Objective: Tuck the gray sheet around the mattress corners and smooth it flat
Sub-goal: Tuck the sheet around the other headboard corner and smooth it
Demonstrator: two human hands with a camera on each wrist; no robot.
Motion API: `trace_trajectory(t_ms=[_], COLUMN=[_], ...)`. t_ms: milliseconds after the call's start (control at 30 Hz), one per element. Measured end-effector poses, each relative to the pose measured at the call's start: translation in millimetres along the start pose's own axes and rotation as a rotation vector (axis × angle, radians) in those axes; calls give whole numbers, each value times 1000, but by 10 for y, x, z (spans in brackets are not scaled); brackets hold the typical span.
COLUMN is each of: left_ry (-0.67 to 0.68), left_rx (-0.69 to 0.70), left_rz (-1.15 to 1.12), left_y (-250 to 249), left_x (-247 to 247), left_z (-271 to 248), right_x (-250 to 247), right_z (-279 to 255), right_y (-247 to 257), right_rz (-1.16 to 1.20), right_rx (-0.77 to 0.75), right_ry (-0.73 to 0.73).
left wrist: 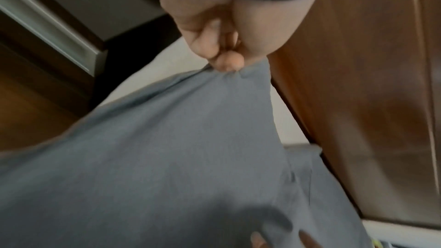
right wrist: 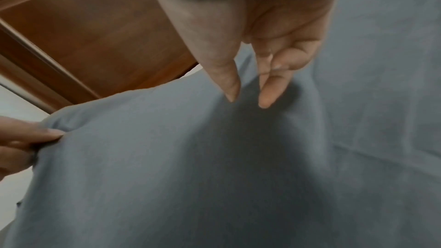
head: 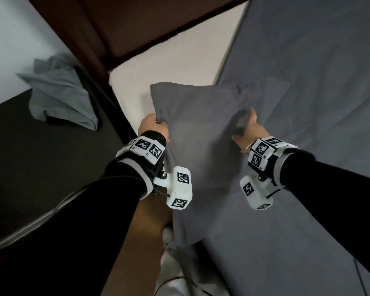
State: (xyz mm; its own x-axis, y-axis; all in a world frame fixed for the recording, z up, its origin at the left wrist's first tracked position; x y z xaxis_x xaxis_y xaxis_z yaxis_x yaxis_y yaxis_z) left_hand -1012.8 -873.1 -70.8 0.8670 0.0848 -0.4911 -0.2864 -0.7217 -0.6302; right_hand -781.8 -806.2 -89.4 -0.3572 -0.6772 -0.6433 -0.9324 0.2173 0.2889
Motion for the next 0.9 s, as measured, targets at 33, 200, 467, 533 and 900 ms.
trace_trajectory(t_ms=[33, 200, 467, 533, 900], left_ry=[-43, -164, -233, -142, 87], left_rx=[-16, -98, -207, -266, 95], left_rz=[-102, -497, -629, -627, 82], left_y=[67, 468, 926, 980, 208], left_x=[-116, -579, -1219, -1333, -1060], left_z=[30, 283, 576, 688, 1147], right_x=[45, 394, 663, 663, 366], right_z=[17, 18, 269, 299, 691], right_y=[86, 634, 1270, 1372, 1341], right_rz=[26, -47, -52, -113, 295], right_rx=[19, 85, 205, 224, 279], right_ry=[-7, 54, -137, -166, -403])
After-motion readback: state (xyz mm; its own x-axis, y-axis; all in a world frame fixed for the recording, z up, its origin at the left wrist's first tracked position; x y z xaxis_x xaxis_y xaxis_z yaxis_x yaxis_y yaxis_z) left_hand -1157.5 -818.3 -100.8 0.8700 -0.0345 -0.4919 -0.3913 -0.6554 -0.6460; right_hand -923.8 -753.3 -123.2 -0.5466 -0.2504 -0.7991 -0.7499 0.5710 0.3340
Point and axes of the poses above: each hand's wrist, its own z-axis towards the middle knuckle, its own x-axis out of the palm, y = z × x, the point moved 2 cm from there along z, towards the middle knuckle, and after that the axes turned 13 degrees about y, right-handed, at the moved point
